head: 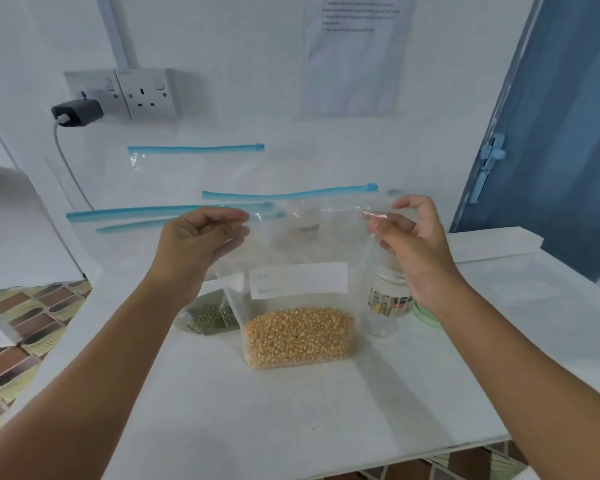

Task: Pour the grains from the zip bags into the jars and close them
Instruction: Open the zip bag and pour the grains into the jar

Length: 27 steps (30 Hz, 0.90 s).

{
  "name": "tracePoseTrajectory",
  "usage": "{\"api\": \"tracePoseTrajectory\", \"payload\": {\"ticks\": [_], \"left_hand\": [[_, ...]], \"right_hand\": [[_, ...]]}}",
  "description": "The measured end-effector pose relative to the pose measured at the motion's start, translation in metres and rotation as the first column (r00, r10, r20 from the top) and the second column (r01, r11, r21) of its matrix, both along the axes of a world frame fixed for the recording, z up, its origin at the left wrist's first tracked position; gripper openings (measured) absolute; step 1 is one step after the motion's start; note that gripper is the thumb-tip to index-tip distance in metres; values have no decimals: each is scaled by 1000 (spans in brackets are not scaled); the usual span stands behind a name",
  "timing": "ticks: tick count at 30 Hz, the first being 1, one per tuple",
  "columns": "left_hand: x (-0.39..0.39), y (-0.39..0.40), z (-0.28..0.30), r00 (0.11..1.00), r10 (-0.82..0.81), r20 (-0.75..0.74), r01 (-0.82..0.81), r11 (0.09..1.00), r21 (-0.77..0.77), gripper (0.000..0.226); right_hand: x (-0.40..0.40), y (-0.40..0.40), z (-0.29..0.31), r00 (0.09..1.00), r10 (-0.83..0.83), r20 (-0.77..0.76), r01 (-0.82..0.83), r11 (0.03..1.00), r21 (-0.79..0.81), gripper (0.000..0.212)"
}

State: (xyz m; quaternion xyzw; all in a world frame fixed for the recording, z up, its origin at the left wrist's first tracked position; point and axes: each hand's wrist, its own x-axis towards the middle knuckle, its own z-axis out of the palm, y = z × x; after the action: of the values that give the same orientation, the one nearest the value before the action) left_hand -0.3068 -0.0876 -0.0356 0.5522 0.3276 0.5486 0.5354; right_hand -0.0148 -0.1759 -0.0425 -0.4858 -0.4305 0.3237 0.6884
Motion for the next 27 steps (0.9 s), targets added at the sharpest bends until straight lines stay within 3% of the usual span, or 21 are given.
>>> {"api": "tracePoseTrajectory", "payload": {"ticks": [3, 6, 8, 10, 12, 15, 17, 23, 27], "left_hand": [[-3, -6, 1, 998, 18, -61, -16, 999, 45, 19], [-5, -16, 1, 973, 47, -224, -16, 990, 137, 21], [-7, -20, 0, 949, 85, -305, -29, 983, 184, 22], [-10, -21, 5, 944, 116, -310, -57, 979, 195, 22], [-13, -22, 13, 945, 127, -301, -71, 979, 190, 23], [-13, -22, 24, 890, 284, -357, -162, 928, 335, 23], [-8, -24, 34, 798, 430, -423, -200, 850, 487, 24], [55, -40, 57, 547, 625, -557, -26, 677, 735, 36], [104, -40, 72, 599, 571, -561, 103, 640, 762, 33]], "right_hand": [[0, 1, 6, 999, -25, -46, 25, 1000, -9, 30], [-1, 3, 13, 1000, -7, -23, 7, 999, -31, 19], [0, 6, 15, 999, 0, -48, -3, 998, -56, 23], [1, 7, 16, 998, 14, -59, -19, 997, -80, 25], [2, 7, 17, 998, 43, -42, -46, 996, -76, 13], [3, 6, 21, 995, 67, -68, -70, 997, -32, 12], [3, 6, 24, 994, 91, -64, -92, 996, -21, 11], [0, 6, 22, 992, 116, -41, -115, 993, 31, 8], [2, 8, 21, 991, 135, 14, -136, 989, 66, 1]]}}
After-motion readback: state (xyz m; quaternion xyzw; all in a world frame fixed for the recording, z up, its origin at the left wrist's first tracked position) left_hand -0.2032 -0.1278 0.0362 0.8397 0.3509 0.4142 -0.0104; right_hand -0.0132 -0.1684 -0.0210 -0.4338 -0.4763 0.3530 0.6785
